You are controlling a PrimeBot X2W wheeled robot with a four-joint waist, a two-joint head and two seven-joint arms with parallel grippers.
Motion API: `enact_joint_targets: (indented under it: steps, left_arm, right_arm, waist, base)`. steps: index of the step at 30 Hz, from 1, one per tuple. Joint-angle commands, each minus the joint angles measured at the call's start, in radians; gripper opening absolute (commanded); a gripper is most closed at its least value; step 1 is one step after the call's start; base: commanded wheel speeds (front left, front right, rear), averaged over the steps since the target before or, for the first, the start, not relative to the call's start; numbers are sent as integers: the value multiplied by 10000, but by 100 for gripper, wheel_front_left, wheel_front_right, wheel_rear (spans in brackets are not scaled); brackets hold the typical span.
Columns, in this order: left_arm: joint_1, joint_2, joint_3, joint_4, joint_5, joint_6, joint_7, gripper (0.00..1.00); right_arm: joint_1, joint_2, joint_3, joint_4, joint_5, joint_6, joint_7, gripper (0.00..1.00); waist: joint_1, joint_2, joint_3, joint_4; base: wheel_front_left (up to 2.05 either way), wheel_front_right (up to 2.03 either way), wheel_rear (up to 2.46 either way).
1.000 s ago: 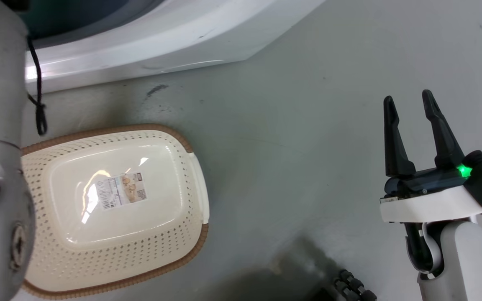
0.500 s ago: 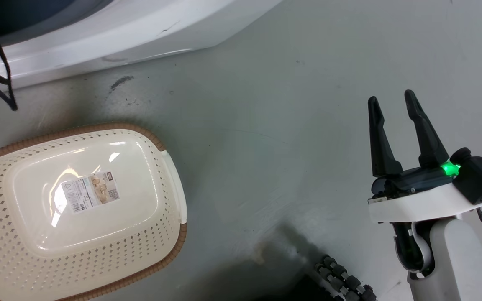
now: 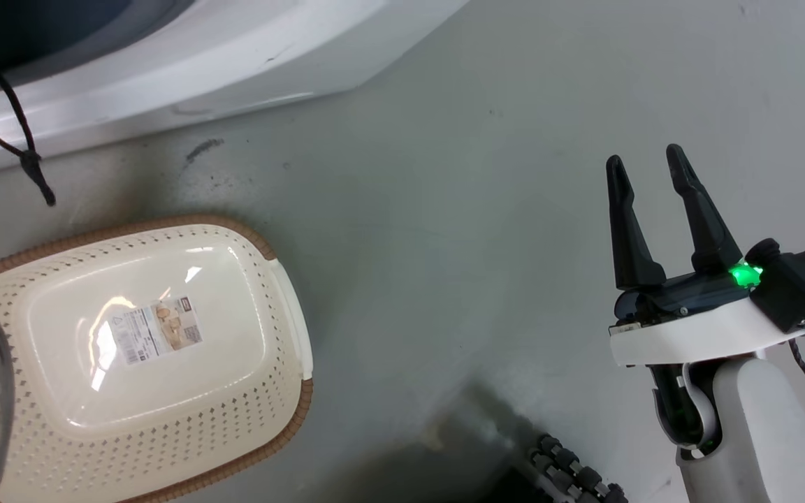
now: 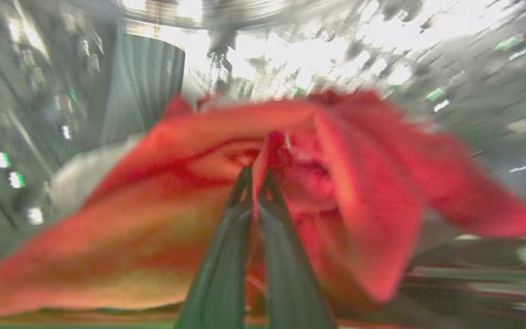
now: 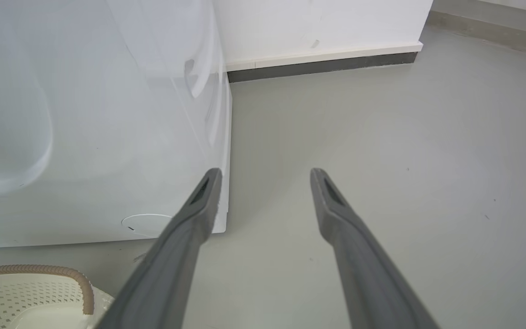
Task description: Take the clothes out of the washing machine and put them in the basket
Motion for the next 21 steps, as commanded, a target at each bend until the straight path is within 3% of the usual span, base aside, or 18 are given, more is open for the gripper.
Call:
enact_joint_targets:
  steps: [1,15,21]
  left_arm:
    - [325,-18,1,-183,-55,4,-453,0]
    - [3186,-615,327,-294,-797,-380,-5650,0]
    - [4200,-930,363,-331,-986,-566,-6388,0]
  right_arm:
    - [21,6,-62,19,-52,-7,-40,100]
    - [942,4,-645,247,-623,-7,-39,100]
    - [1499,-1,-843,327,-919,-7,-39,100]
  waist:
    - [0,0,-292,114]
    - [0,0,-2802,866]
    - [0,0,-3846,1218]
  base:
    - [0,0,0]
    - [0,0,0]
    - [0,0,0]
